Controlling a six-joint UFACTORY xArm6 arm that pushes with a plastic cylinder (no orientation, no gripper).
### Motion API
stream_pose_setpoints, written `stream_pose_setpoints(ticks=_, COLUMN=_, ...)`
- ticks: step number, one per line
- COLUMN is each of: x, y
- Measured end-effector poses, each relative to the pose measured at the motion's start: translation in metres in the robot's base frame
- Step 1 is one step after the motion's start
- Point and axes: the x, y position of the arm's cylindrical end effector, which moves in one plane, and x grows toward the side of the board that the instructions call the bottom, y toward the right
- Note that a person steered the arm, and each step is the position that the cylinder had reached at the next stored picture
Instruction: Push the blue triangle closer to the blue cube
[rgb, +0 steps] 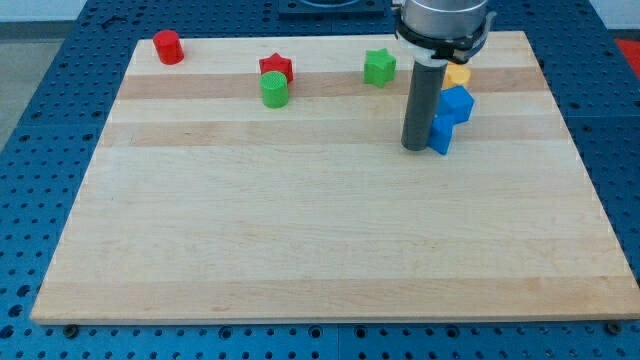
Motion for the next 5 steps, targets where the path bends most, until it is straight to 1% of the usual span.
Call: stream_pose_setpoints(ticks=5, x=0.000, y=0.031)
